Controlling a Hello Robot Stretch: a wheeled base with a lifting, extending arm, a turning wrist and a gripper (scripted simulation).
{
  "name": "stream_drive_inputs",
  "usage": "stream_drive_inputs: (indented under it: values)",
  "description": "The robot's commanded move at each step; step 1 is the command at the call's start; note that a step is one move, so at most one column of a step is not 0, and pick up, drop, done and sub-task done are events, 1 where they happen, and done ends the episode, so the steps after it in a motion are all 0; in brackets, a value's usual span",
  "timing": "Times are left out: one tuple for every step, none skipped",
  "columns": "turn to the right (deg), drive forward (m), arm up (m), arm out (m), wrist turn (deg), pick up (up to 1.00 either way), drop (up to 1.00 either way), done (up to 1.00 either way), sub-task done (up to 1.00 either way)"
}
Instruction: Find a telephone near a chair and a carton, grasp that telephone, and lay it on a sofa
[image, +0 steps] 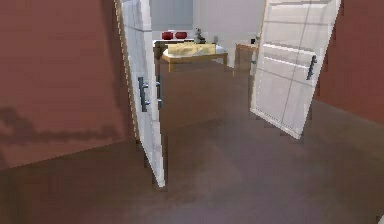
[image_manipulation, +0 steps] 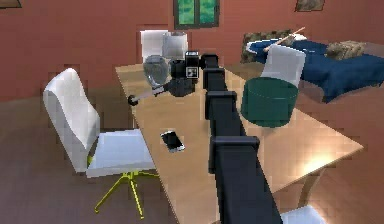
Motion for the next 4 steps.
stream_drive_inputs:
  values:
    - [0.0, 0.00, 0.00, 0.00, 24.0, 0.00, 0.00, 0.00, 0.00]
    - [0.0, 0.00, -0.30, 0.00, 0.0, 0.00, 0.00, 0.00, 0.00]
    - [0.0, 0.00, 0.00, 0.00, 0.0, 1.00, 0.00, 0.00, 0.00]
    - [0.0, 0.00, 0.10, 0.00, 0.0, 0.00, 0.00, 0.00, 0.00]
